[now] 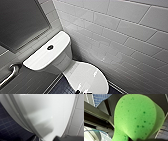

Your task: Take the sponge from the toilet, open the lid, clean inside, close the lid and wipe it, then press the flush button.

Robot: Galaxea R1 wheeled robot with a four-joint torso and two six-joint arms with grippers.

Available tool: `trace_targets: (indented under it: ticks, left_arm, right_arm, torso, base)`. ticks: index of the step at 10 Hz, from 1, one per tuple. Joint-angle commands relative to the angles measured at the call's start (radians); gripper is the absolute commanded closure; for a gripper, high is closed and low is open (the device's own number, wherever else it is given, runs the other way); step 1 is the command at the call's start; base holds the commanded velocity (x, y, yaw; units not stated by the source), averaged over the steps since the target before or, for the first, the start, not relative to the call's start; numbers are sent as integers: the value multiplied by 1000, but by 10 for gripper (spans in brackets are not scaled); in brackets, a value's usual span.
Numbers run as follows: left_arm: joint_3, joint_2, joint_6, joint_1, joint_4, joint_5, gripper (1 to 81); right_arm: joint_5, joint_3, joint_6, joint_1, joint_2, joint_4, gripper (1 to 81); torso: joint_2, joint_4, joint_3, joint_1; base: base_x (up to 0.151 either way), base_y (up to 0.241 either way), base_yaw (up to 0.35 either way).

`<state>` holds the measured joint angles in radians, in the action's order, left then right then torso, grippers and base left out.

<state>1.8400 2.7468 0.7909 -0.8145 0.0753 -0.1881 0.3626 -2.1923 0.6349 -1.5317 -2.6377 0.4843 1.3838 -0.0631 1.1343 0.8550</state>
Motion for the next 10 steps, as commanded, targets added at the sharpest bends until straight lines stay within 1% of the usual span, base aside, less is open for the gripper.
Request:
trace_targets:
  ticks: [1, 7, 9, 10]
  left_arm:
    - [-111, -27, -5, 122, 43, -117, 10]
    - [-209, -87, -5, 128, 57, -165, 10]
    - [-244, -105, -5, 134, 58, -169, 10]
    - [-257, -114, -5, 140, 58, -189, 10]
  right_arm:
    - [-60, 16, -3, -32, 16, 33, 811]
    - [-60, 11, -4, -32, 6, 33, 811]
    - [-60, 8, -4, -32, 6, 33, 811]
    - [-60, 7, -4, -32, 5, 33, 811]
  torso:
    - [0, 0, 0, 0]
    - [0, 0, 0, 0]
    - [0, 0, 0, 0]
    - [0, 0, 0, 0]
  base:
    - [0, 0, 0]
    - [0, 0, 0]
    - [0, 0, 0]
    - [0, 0, 0]
